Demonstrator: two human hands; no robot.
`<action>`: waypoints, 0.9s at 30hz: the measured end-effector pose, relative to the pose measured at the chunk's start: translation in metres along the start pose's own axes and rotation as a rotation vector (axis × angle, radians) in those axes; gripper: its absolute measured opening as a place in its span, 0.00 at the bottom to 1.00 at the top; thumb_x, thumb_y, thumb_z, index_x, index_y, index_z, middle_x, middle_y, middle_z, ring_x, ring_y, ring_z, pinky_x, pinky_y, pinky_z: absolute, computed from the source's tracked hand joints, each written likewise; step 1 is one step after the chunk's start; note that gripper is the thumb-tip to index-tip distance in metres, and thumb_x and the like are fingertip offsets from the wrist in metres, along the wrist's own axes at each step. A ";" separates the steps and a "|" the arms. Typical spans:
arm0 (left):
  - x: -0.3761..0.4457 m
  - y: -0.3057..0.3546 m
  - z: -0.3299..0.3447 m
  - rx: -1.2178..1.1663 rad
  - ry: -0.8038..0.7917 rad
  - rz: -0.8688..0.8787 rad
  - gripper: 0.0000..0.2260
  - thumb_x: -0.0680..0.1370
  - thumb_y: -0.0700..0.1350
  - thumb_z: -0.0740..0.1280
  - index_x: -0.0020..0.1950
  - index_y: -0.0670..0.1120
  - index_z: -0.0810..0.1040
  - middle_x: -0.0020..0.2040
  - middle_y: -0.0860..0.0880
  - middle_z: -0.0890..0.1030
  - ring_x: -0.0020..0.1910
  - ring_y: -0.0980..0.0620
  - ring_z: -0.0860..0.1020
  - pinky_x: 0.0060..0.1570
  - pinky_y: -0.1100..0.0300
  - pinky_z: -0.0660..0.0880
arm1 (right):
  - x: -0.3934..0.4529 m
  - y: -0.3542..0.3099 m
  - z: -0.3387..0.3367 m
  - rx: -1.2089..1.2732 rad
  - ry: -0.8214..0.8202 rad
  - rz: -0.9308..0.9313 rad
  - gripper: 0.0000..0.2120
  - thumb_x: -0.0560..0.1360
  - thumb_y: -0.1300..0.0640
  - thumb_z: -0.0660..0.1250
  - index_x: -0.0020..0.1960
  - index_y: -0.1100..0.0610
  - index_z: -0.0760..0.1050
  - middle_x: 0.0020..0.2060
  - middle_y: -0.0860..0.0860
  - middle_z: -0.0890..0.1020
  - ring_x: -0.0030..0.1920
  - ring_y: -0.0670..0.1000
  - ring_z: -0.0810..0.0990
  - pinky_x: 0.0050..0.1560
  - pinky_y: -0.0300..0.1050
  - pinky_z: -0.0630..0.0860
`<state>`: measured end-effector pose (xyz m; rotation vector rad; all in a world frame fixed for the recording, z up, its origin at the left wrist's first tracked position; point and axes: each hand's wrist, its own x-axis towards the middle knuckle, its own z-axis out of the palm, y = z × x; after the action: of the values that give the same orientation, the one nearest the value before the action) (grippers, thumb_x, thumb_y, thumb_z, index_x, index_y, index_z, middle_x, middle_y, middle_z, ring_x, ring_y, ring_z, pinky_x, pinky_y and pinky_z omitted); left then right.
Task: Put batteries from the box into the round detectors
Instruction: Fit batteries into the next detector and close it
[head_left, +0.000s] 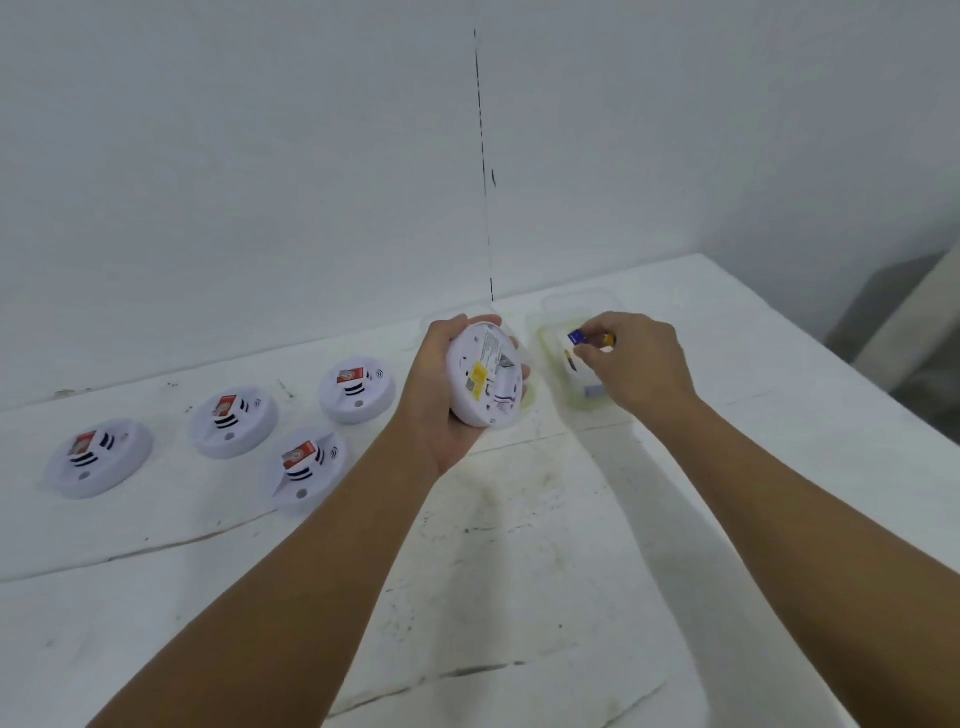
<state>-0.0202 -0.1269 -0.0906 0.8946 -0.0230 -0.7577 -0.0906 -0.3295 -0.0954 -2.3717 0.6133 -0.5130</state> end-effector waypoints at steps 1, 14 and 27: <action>0.002 0.001 0.000 0.004 0.007 0.003 0.16 0.82 0.56 0.63 0.52 0.45 0.84 0.51 0.42 0.82 0.59 0.37 0.76 0.75 0.38 0.66 | 0.003 0.002 0.000 -0.046 -0.023 0.014 0.05 0.78 0.54 0.71 0.49 0.43 0.81 0.42 0.40 0.83 0.36 0.38 0.79 0.35 0.33 0.71; 0.007 0.007 -0.006 0.035 0.029 0.017 0.16 0.82 0.56 0.63 0.55 0.47 0.83 0.53 0.43 0.83 0.54 0.39 0.81 0.73 0.37 0.68 | 0.021 0.007 0.001 0.032 -0.152 0.030 0.15 0.78 0.64 0.58 0.60 0.68 0.76 0.39 0.58 0.77 0.46 0.59 0.74 0.46 0.49 0.72; -0.003 0.017 -0.014 0.028 0.065 0.066 0.16 0.81 0.57 0.63 0.54 0.47 0.85 0.52 0.44 0.84 0.55 0.41 0.81 0.54 0.47 0.81 | 0.022 0.010 0.003 -0.053 -0.128 -0.049 0.32 0.81 0.60 0.66 0.82 0.55 0.59 0.59 0.60 0.80 0.54 0.58 0.81 0.59 0.59 0.79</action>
<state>-0.0079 -0.1083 -0.0868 0.9405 -0.0054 -0.6683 -0.0739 -0.3470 -0.0996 -2.4529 0.5176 -0.3670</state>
